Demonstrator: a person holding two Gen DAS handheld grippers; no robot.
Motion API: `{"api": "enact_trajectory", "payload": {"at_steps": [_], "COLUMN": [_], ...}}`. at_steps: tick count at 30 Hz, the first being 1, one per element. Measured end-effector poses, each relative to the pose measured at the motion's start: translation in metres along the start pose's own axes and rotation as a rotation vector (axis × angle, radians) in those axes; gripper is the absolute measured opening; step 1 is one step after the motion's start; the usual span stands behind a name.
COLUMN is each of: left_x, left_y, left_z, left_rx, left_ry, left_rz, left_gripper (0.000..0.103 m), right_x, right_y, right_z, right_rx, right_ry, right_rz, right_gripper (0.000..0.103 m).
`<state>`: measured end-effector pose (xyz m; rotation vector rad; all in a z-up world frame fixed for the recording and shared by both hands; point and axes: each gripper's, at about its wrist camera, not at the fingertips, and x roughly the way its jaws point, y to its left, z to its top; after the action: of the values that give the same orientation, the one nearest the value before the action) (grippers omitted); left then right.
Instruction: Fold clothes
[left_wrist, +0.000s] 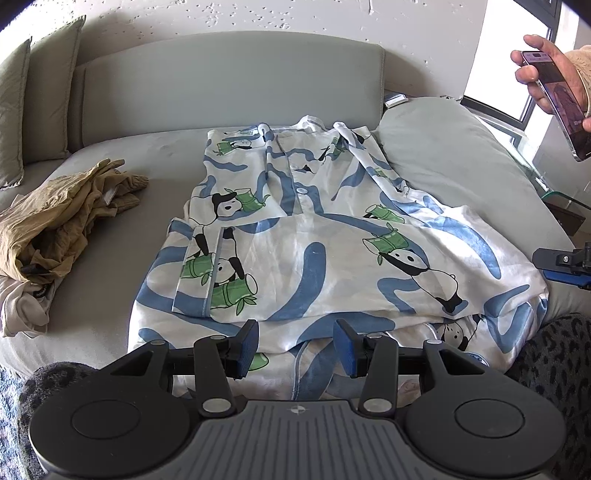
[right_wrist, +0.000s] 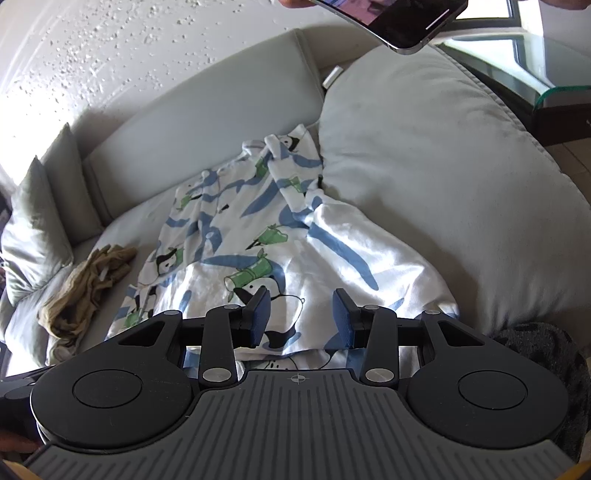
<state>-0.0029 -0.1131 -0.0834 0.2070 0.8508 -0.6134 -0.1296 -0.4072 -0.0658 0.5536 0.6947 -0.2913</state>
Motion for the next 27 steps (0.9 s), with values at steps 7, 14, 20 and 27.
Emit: {"api": "enact_trajectory", "payload": {"at_steps": [7,14,20,27], "left_x": [0.001,-0.001,-0.003,-0.002], "left_y": [0.0,0.0,0.002,0.007], "left_z": [0.0,0.0,0.002,0.0], "left_rx": [-0.003,-0.005,-0.013,-0.026], "left_ry": [0.002,-0.009,-0.02,-0.017], "left_rz": [-0.001,-0.007,-0.012,-0.009], "left_gripper": [0.044,0.044,0.044,0.044], "right_x": [0.0,-0.002,-0.004,-0.006], "right_y": [-0.001,-0.001,0.002,0.01], "right_z": [0.001,0.001,0.003,0.003], "right_rx": [-0.002,-0.004,-0.019,-0.048], "right_ry": [-0.003,-0.008,-0.023,-0.033], "right_rz": [-0.004,-0.009,-0.027,-0.031], "right_gripper": [0.044,0.044,0.044,0.044]}}
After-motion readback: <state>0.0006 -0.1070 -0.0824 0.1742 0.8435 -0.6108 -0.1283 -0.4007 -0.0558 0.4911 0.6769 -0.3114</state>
